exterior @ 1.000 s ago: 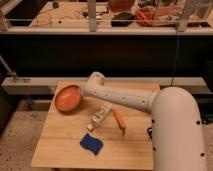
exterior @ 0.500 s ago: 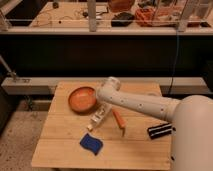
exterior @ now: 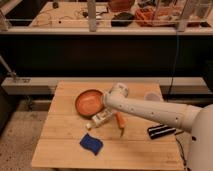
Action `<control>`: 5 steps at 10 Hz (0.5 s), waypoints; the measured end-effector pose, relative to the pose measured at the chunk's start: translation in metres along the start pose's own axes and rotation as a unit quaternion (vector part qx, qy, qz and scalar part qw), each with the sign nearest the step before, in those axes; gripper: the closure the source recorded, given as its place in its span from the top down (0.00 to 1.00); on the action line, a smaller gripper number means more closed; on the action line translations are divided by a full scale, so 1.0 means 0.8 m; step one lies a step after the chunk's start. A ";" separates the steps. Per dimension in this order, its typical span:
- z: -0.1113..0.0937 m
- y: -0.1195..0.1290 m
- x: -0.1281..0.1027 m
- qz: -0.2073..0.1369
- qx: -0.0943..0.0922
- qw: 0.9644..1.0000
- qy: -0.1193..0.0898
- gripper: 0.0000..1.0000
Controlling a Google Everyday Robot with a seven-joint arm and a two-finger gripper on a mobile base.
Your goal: Drag the ceramic bowl in a circle
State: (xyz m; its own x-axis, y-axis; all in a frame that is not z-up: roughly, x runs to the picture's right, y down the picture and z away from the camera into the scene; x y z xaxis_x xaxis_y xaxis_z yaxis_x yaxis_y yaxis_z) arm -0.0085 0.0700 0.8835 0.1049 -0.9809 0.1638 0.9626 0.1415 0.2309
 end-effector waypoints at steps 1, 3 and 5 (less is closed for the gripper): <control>-0.003 -0.010 -0.007 -0.010 0.002 1.000 0.000 0.00; -0.005 -0.065 -0.032 -0.048 0.010 0.999 -0.006 0.00; -0.002 -0.116 -0.055 -0.084 0.020 0.996 -0.015 0.00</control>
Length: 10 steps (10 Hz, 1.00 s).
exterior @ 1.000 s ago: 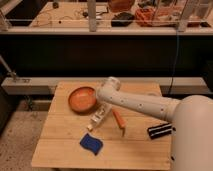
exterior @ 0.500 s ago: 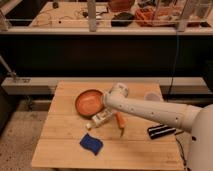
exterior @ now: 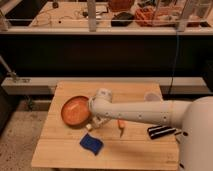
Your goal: Drag the ceramic bowl in a circle
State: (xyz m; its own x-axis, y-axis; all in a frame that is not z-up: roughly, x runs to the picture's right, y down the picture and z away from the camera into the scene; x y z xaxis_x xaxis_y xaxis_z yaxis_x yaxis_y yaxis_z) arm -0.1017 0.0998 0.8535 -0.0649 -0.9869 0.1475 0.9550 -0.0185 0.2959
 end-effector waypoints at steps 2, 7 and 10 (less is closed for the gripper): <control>0.004 -0.052 -0.008 -0.046 0.014 0.999 -0.005 0.00; 0.026 -0.057 0.055 -0.054 0.040 0.997 0.032 0.00; 0.048 -0.049 0.101 -0.052 0.062 0.995 0.057 0.00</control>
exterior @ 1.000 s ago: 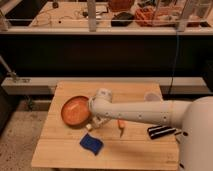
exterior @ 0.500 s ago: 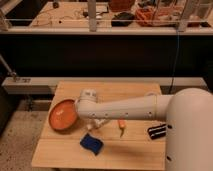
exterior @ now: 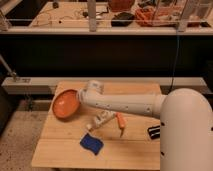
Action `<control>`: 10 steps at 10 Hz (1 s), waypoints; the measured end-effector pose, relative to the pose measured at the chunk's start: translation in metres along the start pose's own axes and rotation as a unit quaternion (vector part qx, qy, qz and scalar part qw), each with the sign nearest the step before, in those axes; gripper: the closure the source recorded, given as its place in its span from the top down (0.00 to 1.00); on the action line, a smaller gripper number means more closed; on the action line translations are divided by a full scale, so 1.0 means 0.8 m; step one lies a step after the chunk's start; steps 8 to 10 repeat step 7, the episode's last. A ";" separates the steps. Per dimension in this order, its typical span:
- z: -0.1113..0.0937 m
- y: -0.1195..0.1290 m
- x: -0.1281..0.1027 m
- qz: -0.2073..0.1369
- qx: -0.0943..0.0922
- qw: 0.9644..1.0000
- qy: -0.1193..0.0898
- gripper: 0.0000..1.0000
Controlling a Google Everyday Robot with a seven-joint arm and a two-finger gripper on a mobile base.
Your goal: Drag the ceramic bowl in a circle
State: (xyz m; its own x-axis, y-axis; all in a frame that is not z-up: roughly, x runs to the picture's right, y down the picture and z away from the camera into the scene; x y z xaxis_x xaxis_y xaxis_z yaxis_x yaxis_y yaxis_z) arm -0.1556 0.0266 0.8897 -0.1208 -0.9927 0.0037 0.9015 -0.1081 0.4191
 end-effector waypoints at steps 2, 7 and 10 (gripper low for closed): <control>0.006 0.017 0.009 0.020 0.009 1.000 0.005 0.00; -0.036 0.081 -0.019 0.069 -0.037 0.997 0.007 0.00; -0.036 0.081 -0.019 0.069 -0.037 0.997 0.007 0.00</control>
